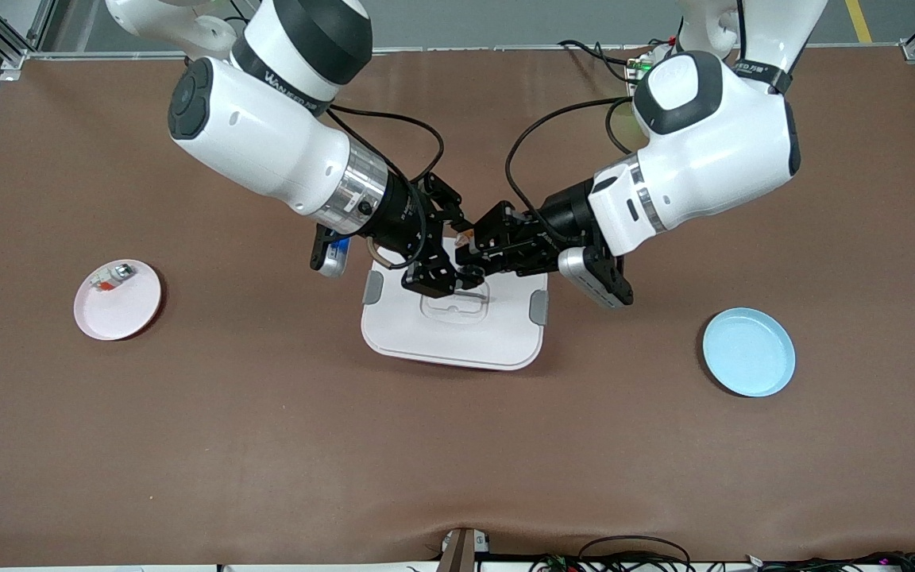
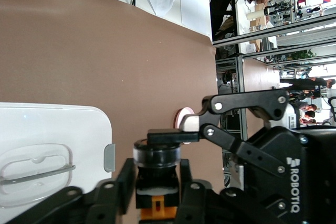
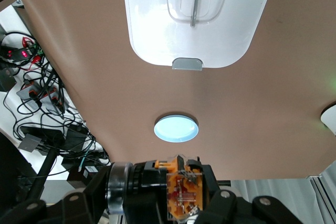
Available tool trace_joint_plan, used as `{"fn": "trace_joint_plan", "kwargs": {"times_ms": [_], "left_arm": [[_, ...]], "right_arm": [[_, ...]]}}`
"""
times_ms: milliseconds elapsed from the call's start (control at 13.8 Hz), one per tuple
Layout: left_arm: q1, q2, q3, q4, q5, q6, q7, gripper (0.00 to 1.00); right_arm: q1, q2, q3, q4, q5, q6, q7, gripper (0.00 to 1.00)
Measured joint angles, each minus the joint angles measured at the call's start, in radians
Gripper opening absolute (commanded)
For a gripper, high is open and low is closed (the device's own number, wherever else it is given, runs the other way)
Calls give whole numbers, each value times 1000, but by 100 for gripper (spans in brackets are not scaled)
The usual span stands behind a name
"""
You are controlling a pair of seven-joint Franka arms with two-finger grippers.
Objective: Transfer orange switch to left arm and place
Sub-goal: 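Grasp the switch with the left gripper beside the right gripper, then open the right gripper and carry the switch toward the blue plate with the left gripper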
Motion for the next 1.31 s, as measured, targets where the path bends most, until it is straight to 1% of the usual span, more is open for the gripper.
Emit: {"fn": "trace_joint_plan", "kwargs": {"times_ms": [72, 362, 435, 508, 580, 798, 943, 1160, 1305], "left_arm": [[0, 0, 0, 0, 0, 0, 0, 0], [0, 1, 0, 0, 0, 0, 0, 0], [0, 1, 0, 0, 0, 0, 0, 0], [0, 1, 0, 0, 6, 0, 0, 0], [0, 1, -1, 1, 26, 0, -1, 0], [1, 2, 1, 2, 155, -3, -2, 0], [7, 3, 8, 1, 224, -33, -2, 0], [56, 3, 26, 5, 325, -130, -1, 0], [117, -1, 27, 11, 401, -210, 2, 0]], "right_arm": [[0, 1, 0, 0, 0, 2, 0, 0], [0, 1, 0, 0, 0, 2, 0, 0], [1, 1, 0, 0, 0, 2, 0, 32], [1, 2, 0, 0, 0, 3, 0, 90], [2, 4, 0, 0, 0, 4, 0, 100], [4, 11, -2, 6, 1, 13, 3, 100], [3, 12, -7, 11, 1, 13, 4, 100], [1, 13, -13, 12, -12, 11, -4, 100], [0, 14, -14, 12, -55, -9, -41, 100]]}}
